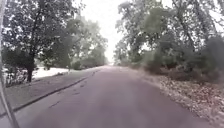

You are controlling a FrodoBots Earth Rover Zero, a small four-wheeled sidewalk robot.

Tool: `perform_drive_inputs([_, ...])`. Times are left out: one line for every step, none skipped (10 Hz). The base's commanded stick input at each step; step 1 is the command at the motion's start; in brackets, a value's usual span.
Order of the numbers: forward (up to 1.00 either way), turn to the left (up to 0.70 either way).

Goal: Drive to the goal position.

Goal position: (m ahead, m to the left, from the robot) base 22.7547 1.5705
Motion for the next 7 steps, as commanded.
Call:
perform_drive_inputs([0.7,0.0])
perform_drive_inputs([0.7,0.0])
perform_drive_inputs([0.7,0.0])
perform_drive_inputs([0.7,0.0])
perform_drive_inputs([0.7,0.0])
perform_drive_inputs([0.7,0.0])
perform_drive_inputs([0.7,0.0])
